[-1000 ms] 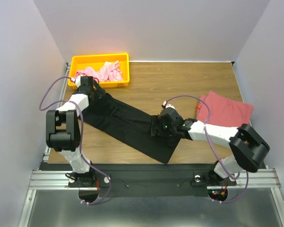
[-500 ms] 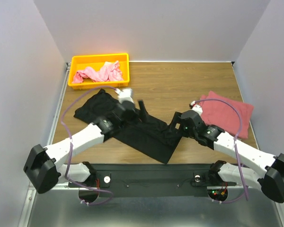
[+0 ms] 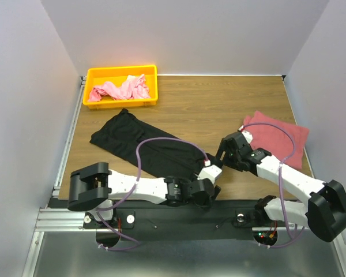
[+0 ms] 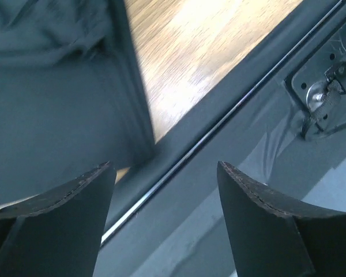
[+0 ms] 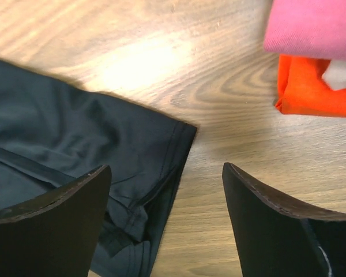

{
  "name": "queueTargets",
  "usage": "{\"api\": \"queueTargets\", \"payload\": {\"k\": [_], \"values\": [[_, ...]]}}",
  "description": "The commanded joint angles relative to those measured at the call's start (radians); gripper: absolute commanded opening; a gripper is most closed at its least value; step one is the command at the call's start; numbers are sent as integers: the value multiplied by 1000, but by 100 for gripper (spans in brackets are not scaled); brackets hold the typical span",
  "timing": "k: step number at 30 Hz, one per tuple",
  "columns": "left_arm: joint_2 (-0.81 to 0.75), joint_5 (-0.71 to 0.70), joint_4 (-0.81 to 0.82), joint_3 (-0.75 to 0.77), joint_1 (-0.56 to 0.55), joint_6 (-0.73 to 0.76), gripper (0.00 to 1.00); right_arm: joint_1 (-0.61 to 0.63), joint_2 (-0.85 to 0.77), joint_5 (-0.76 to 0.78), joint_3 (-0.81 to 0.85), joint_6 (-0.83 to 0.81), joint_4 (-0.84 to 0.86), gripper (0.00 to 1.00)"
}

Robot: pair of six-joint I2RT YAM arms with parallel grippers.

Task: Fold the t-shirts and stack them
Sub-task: Fold the tshirt

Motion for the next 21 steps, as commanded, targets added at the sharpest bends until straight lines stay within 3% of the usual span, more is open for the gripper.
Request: {"api": "queueTargets", "payload": {"k": [1, 8, 12, 17, 19, 21], "values": [[64, -5, 49, 82, -2, 74, 80, -9, 23, -36, 11, -1, 41, 81], [156, -93, -13, 129, 1, 94, 71, -9, 79, -77, -32, 7, 96, 71], [213, -117, -54, 153, 3, 96, 66, -9, 111, -95, -47, 2, 118, 70], [280, -87, -48, 172, 12, 116, 54, -11, 172, -112, -50, -3, 145, 59], [305, -82, -57, 185, 20, 120, 42, -10, 184, -120, -49, -10, 151, 52], [331, -82, -70, 188, 29, 119, 17, -11, 197, -118, -46, -13, 158, 45]]}}
